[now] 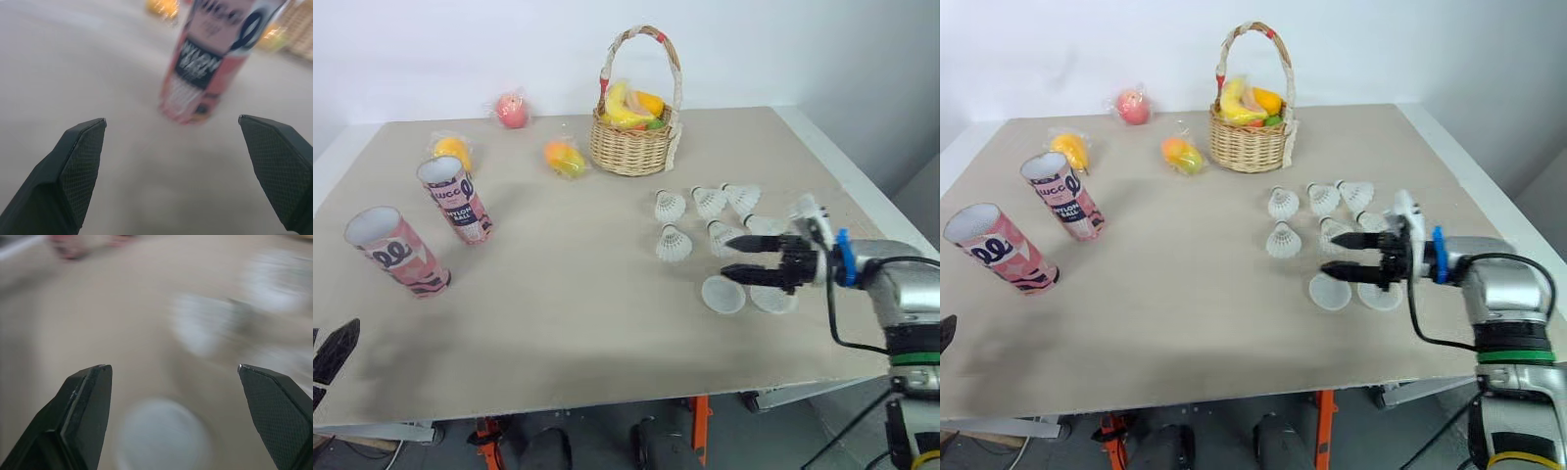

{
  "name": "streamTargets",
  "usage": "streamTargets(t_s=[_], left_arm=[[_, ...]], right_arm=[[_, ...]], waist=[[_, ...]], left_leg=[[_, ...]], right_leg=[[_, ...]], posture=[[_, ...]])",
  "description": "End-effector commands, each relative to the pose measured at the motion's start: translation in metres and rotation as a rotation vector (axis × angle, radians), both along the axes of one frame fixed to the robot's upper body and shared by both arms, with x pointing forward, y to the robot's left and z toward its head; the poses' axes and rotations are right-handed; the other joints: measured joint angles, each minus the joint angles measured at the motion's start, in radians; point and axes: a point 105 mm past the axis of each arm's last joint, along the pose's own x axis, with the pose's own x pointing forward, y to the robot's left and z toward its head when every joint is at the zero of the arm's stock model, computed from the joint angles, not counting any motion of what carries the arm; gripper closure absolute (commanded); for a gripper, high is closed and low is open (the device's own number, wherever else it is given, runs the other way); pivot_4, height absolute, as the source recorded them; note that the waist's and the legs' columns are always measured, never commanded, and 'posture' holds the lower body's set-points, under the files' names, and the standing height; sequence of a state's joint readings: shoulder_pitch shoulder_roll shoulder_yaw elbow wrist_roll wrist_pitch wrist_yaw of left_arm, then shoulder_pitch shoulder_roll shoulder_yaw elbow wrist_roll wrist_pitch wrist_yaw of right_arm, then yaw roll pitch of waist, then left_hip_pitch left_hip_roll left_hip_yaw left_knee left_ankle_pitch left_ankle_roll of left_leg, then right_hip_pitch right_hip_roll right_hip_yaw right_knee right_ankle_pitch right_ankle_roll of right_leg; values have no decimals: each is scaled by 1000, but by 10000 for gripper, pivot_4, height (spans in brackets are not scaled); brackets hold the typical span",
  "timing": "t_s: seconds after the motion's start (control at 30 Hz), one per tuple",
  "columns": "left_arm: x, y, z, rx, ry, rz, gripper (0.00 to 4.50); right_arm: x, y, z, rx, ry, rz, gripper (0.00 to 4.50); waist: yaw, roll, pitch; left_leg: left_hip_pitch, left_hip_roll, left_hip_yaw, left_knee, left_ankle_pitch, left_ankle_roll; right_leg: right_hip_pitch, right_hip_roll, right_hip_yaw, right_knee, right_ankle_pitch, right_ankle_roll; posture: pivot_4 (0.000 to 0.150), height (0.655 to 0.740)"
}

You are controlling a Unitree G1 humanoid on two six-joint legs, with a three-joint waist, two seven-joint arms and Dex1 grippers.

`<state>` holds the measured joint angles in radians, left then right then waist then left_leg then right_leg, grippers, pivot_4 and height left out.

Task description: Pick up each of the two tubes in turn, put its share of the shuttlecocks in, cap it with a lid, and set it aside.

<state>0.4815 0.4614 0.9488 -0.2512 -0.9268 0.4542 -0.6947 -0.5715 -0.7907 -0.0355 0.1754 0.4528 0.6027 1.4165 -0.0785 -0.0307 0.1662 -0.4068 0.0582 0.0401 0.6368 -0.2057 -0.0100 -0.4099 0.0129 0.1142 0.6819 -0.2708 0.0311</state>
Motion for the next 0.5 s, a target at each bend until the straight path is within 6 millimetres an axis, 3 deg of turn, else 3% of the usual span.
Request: streamTargets(t_s=[0.03,0.17,0.3,0.5], left_arm=[[-8,2,-2,218,35,12,0],[0,-3,4,385,-4,6,0],[20,-13,5,452,-51,-55,0],[59,-17,-2,367,-113,-125,0]], right_arm=[[-19,37,22,49,-22,163,1068],[-27,74,31,64,-43,252,1068],[-14,101,35,65,-101,206,1068],[-10,125,37,70,-175,181,1068]], waist=[[0,-1,0],[3,-4,0],[5,-7,-2],[5,-8,-2]], left_leg=[[0,0,0,0,0,-1],[-1,0,-1,0,-2,-3],[-1,0,-2,0,-2,-3],[-2,1,-2,0,-2,-2]], right_leg=[[0,0,0,0,-1,0],[0,0,-1,0,-3,-1],[0,-1,-2,0,-3,-1],[0,-1,-4,0,-2,-2]], posture=[[1500,7400],[1500,7400],[1500,7400],[1500,7400]])
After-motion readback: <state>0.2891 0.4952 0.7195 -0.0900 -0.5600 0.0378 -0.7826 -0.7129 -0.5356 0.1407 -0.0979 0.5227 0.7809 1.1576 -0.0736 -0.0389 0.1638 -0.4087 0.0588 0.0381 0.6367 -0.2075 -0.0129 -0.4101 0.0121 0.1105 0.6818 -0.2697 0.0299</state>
